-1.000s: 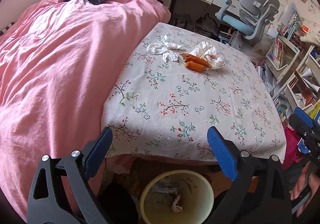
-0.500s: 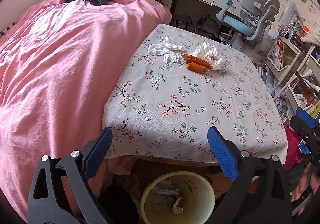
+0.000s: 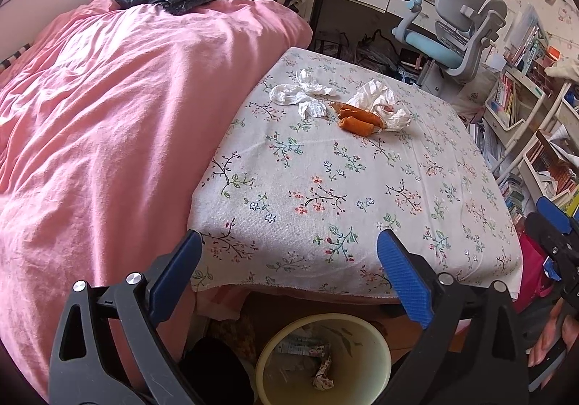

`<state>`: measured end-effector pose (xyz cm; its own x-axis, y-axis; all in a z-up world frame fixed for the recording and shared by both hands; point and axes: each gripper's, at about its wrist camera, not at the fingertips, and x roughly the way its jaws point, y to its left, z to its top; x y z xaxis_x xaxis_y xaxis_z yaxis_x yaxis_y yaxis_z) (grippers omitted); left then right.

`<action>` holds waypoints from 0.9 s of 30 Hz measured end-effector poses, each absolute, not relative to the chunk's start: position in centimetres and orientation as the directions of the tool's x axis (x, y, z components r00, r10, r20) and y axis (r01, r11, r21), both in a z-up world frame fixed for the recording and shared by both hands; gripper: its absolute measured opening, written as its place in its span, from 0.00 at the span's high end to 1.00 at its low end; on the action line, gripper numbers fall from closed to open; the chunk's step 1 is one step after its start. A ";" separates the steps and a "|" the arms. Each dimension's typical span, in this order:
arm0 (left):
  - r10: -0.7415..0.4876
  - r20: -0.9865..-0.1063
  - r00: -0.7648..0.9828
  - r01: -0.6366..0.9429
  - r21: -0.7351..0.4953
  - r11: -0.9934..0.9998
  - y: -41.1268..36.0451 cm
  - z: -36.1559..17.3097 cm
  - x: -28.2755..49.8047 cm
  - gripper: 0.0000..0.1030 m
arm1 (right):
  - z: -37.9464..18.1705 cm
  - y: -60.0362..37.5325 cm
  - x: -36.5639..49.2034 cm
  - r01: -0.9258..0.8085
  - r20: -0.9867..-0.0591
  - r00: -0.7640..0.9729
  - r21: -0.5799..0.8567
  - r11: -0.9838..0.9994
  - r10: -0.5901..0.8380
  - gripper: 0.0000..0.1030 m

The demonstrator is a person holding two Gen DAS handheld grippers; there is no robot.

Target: Collect trash

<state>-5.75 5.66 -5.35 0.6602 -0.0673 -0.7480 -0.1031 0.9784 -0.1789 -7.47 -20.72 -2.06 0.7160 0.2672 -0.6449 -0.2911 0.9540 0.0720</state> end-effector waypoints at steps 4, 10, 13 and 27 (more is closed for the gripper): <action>-0.066 -0.747 0.661 -0.104 -0.178 0.978 5.7 -5.3 -5.7 0.08 | -2.1 -20.7 -7.5 -0.290 -0.645 0.716 0.072 0.954 0.267 0.19; -0.064 -0.746 0.662 -0.111 -0.182 0.977 5.9 -5.2 -5.7 0.08 | -2.1 -20.6 -7.4 -0.291 -0.645 0.716 0.073 0.954 0.267 0.19; -0.065 -0.747 0.662 -0.110 -0.182 0.977 5.9 -5.2 -5.7 0.08 | -2.1 -20.6 -7.4 -0.291 -0.646 0.715 0.071 0.954 0.267 0.19; -0.063 -0.746 0.663 -0.119 -0.188 0.975 5.9 -5.3 -5.6 0.07 | -2.3 -20.4 -7.5 -0.292 -0.647 0.715 0.068 0.954 0.265 0.19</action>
